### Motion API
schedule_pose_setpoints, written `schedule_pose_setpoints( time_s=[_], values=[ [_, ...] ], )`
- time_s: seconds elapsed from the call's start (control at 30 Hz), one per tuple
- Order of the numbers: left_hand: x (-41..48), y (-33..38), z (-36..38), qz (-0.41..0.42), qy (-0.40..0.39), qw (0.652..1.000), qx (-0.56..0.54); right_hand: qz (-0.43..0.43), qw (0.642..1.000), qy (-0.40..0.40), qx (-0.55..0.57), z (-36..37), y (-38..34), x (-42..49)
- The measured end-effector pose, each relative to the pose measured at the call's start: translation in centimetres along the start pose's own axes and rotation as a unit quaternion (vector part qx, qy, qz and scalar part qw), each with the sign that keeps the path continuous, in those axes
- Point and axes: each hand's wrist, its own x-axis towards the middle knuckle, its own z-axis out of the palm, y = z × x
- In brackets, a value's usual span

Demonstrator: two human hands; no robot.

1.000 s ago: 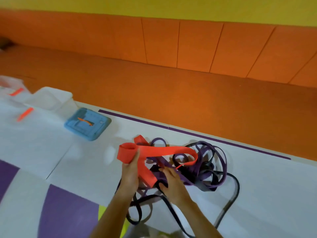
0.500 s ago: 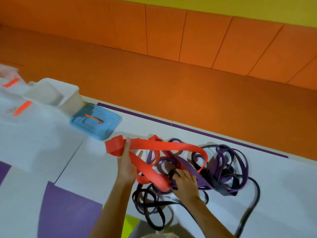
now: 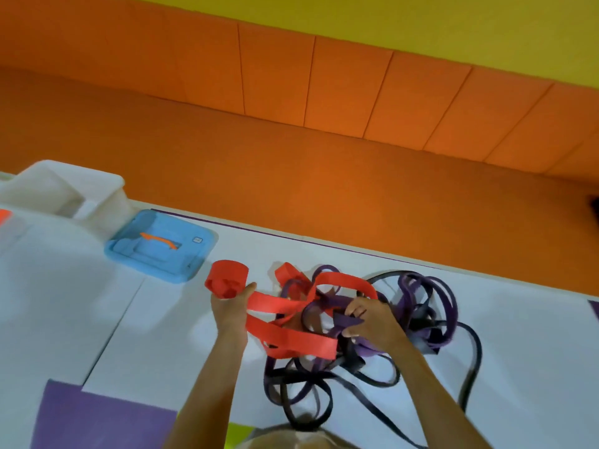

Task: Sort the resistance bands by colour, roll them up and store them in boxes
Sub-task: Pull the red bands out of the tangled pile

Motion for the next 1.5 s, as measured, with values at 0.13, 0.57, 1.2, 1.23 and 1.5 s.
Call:
schedule_pose_setpoints(
  time_s=[0.13,0.57,1.2,1.23,1.5],
  values=[
    [0.4,-0.7,0.3,0.029,-0.05,0.994,0.091,0.01,0.989,0.131,0.073,-0.7,-0.6,-1.4],
    [2.6,1.2,-4.3,0.079,0.017,0.991,0.11,0.203,0.877,0.357,0.248,-1.5,2.1,-2.8],
    [0.7,-4.6,-5.0,0.001,-0.027,0.98,0.196,-0.091,0.957,0.067,-0.266,6.5,-0.7,-1.1],
    [0.9,-4.7,-5.0,-0.017,-0.034,0.982,0.184,-0.11,0.952,0.038,-0.283,6.8,-0.9,-0.6],
    [1.4,-4.0,-7.5,-0.012,-0.056,0.974,0.217,0.004,0.95,-0.124,-0.286,8.2,-0.4,1.6]
  ],
)
